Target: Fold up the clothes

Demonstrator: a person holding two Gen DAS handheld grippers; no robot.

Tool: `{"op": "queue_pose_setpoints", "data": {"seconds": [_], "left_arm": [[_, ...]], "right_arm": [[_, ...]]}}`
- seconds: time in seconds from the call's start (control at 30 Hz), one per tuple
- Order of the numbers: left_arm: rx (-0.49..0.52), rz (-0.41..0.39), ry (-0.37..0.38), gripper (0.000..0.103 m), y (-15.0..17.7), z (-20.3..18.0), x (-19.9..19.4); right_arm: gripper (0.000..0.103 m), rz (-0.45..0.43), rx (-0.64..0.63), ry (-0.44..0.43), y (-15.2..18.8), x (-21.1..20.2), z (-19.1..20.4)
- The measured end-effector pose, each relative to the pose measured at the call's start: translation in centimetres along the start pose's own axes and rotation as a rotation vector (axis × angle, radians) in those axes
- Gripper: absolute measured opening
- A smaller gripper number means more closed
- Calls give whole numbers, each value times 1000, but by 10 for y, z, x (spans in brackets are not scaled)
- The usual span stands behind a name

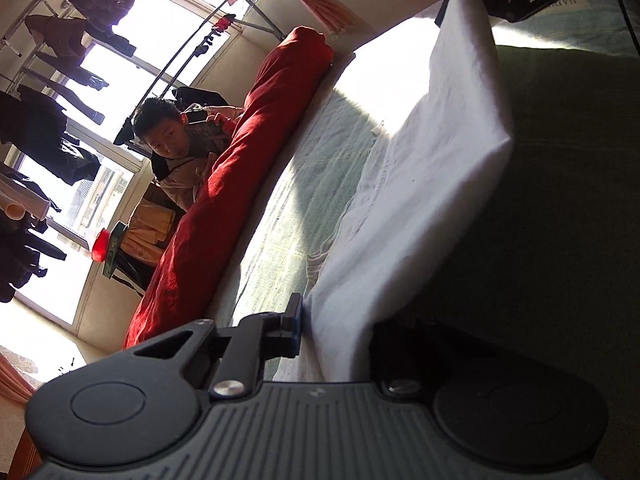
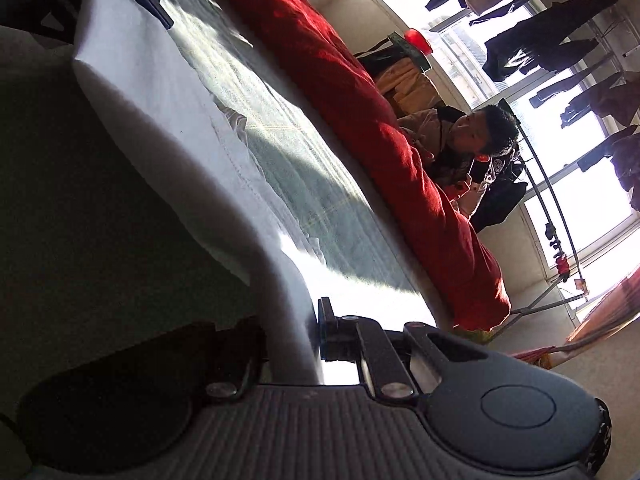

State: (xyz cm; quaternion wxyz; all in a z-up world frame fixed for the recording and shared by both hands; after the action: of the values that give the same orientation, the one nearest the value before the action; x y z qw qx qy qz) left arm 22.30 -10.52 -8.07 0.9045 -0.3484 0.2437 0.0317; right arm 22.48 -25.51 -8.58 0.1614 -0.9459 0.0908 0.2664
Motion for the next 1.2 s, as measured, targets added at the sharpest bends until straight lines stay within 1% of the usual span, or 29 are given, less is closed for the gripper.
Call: {"op": "queue_pose_setpoints", "data": {"seconds": [0.13, 0.27, 0.3, 0.4, 0.43, 0.47, 0.53, 0.57, 0.63, 0.67, 0.73, 0.83, 0.87, 0.9, 0.93, 0.97, 1.0, 1.03, 1.13, 1.2], "left_arm": [[-11, 5, 19, 12, 10, -15, -33], [-18, 6, 18, 13, 20, -27, -49], [-20, 8, 18, 13, 22, -29, -51], [-37, 47, 46, 21, 33, -39, -46], [-37, 67, 66, 22, 38, -43, -46], [-30, 82, 80, 23, 43, -48, -48], [1, 98, 97, 36, 54, -57, -58], [13, 104, 113, 38, 59, -59, -65], [20, 131, 143, 46, 72, -60, -75], [17, 153, 159, 46, 79, -60, -82], [-14, 204, 189, 46, 91, -53, -92], [-92, 232, 207, 47, 95, -28, -106], [-128, 234, 207, 47, 94, -18, -110], [-175, 228, 201, 52, 91, -6, -112], [-231, 220, 195, 60, 87, 6, -113], [-314, 212, 197, 63, 85, 19, -110], [-419, 208, 208, 70, 82, 32, -105], [-541, 213, 231, 72, 83, 44, -99], [-962, 267, 346, 72, 99, 73, -74], [-1172, 296, 385, 72, 120, 80, -59]], "right_arm": [[10, 5, -1, -43, 2, -40, 26], [10, 10, -4, -68, 4, -68, 51], [10, 14, -1, -78, 5, -71, 56], [12, 41, -2, -111, 8, -67, 73], [17, 50, 0, -123, 9, -65, 78], [22, 63, 14, -154, 13, -62, 85], [25, 87, 44, -214, 21, -59, 98], [31, 93, 52, -227, 25, -60, 101], [41, 101, 64, -245, 36, -67, 106], [46, 106, 74, -255, 42, -72, 105], [48, 115, 123, -285, 55, -82, 101], [48, 121, 229, -339, 75, -99, 88], [49, 107, 272, -341, 79, -105, 79], [50, 90, 315, -340, 82, -111, 70], [55, 73, 358, -338, 86, -117, 60], [60, 57, 401, -337, 90, -123, 50], [63, 39, 438, -327, 90, -124, 42], [64, 20, 475, -316, 89, -124, 34], [64, -23, 575, -282, 88, -120, 18], [64, -47, 634, -283, 85, -109, 11]]}}
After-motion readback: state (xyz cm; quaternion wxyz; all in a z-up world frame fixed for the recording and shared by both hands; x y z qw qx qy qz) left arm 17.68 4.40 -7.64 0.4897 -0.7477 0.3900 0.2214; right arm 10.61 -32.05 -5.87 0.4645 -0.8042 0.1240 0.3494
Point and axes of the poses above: each gripper's, at about its wrist camera, not at the fingertips, and x roughly the way its jaws point, z to its left, y to its underside, the point moved 6 cm from there along x, roughly the way its jaws point, and after that the axes turned 15 degrees about -x, right-handed, at the moved point
